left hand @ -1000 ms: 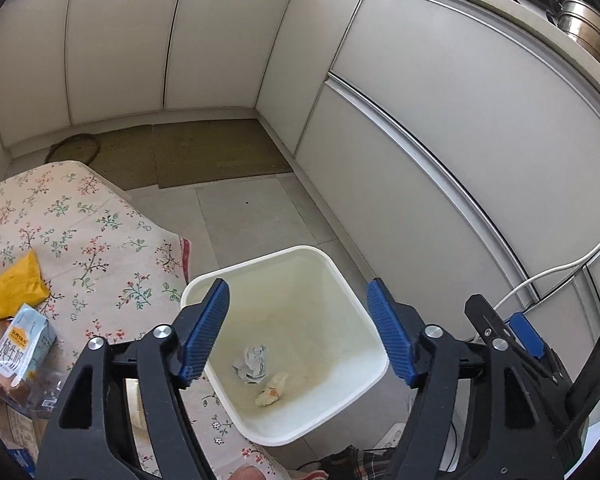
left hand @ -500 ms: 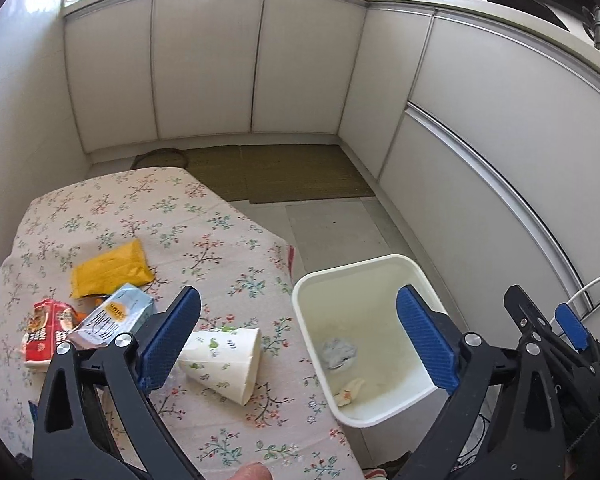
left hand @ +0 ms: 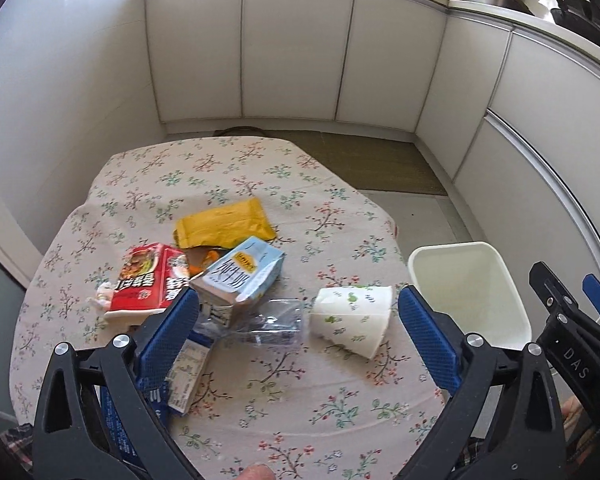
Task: Collect trash
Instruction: 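Lower the left gripper onto the blue medicine box and close it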
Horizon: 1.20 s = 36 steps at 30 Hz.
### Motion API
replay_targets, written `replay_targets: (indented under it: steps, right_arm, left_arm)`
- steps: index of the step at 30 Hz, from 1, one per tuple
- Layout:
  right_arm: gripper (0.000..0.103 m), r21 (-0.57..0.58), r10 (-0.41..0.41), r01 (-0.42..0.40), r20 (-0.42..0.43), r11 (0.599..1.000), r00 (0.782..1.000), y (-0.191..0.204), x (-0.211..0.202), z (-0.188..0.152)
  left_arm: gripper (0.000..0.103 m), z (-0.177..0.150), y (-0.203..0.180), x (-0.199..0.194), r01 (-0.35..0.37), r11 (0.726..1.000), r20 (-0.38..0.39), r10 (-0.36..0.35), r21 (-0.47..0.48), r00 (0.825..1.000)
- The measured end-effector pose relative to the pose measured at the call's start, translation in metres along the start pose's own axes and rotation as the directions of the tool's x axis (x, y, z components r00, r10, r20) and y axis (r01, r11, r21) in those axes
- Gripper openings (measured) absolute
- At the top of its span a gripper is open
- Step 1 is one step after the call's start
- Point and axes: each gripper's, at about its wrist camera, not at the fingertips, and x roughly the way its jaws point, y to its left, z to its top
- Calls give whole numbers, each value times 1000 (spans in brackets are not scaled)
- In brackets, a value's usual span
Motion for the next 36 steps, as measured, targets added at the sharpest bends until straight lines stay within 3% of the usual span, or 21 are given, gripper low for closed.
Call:
replay_targets:
  steps: [9, 16, 18, 23, 26, 29, 33, 36]
  right_arm:
    - [96, -158, 82, -85, -27, 984, 996, 69, 0, -15]
    - [96, -247, 132, -147, -76, 958, 988, 114, 1, -25]
    - [96, -263, 140, -160, -96, 951, 986, 124, 4, -27]
    - [96, -303, 154, -199, -163, 932, 974, 145, 15, -38]
    - [96, -339, 150, -210, -196, 917, 969, 159, 21, -46]
    - [96, -376, 140, -218, -223, 901, 965, 171, 27, -55]
    - [96, -411, 130, -232, -262, 881, 956, 183, 37, -64]
    - [96, -429, 126, -247, -290, 869, 949, 190, 43, -69]
  left_arm:
    - [96, -21, 76, 1, -131, 990, -81, 127, -48, 989]
    - [96, -44, 137, 20, -198, 978, -246, 178, -59, 953]
    - [96, -53, 148, 26, -183, 981, -299, 158, -60, 941]
    - [96, -76, 164, 40, -80, 991, -416, 27, -110, 909]
    - [94, -86, 169, 46, -35, 988, -447, -36, -149, 894]
    - [82, -91, 168, 48, -5, 990, -463, -62, -143, 884]
    - [54, -98, 163, 51, 38, 993, -491, -88, -111, 867]
    - [53, -101, 166, 46, 44, 992, -477, -95, -116, 874]
